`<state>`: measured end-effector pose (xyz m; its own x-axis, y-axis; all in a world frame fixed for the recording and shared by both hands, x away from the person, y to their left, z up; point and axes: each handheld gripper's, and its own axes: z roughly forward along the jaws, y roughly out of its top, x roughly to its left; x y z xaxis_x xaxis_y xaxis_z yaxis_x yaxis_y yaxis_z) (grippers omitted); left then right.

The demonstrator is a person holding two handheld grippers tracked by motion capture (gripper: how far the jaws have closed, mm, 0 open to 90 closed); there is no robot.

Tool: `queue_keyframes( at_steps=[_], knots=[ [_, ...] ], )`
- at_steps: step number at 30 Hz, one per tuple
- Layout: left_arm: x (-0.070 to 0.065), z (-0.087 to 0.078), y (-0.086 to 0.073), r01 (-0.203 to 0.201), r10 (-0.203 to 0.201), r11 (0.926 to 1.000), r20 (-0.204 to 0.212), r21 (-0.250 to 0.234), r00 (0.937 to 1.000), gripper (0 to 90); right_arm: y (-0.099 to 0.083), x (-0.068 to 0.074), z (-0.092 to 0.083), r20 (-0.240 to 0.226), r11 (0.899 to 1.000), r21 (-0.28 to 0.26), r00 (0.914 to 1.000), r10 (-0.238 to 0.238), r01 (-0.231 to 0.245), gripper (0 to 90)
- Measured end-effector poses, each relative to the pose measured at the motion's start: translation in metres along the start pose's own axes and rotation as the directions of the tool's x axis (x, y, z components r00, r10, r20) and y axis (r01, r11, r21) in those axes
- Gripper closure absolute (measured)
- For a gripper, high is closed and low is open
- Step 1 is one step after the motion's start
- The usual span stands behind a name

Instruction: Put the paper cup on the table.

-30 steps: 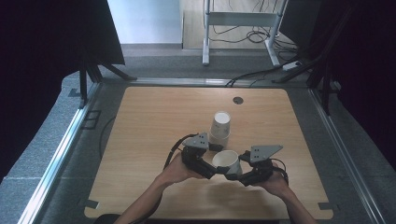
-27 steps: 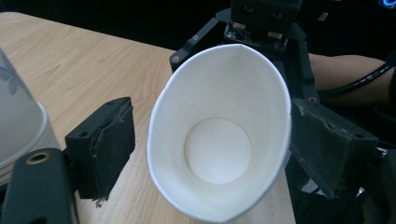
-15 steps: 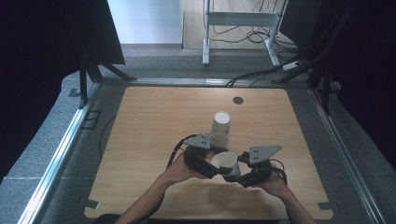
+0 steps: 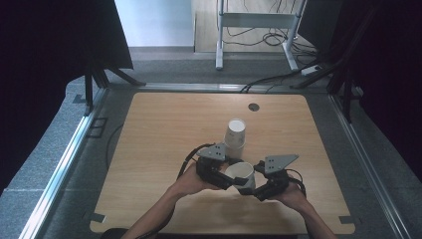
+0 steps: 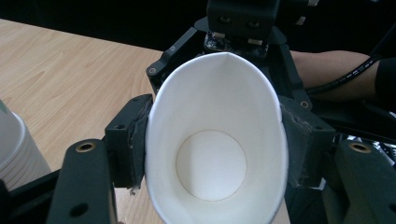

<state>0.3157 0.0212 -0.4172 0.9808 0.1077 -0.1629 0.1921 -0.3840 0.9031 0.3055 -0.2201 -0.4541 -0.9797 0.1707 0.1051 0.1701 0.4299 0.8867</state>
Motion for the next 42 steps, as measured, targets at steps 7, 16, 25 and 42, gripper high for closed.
queue_keyframes(
  at_steps=[7,16,25,42],
  knots=[
    [-0.001,-0.002,0.002,-0.017,0.018,0.9995,-0.037,0.028,0.9991,34.1,-0.001,0.000,0.002,0.032,0.999,0.049,0.9995,0.006,-0.008,15.9],
    [-0.002,-0.003,0.004,-0.042,0.048,0.9963,-0.082,0.075,0.9955,34.2,-0.004,0.000,-0.001,0.097,0.996,0.088,0.9951,0.021,-0.030,12.7],
    [-0.003,-0.006,0.007,-0.062,0.074,0.9919,-0.112,0.111,0.9910,34.2,-0.007,0.002,-0.001,0.149,0.991,0.125,0.9886,0.017,-0.036,4.7],
    [0.001,-0.019,0.008,-0.035,0.067,0.9863,-0.196,0.161,0.9783,34.1,-0.017,0.000,-0.007,0.207,0.987,0.143,0.9773,0.047,-0.077,2.9]
  ],
)
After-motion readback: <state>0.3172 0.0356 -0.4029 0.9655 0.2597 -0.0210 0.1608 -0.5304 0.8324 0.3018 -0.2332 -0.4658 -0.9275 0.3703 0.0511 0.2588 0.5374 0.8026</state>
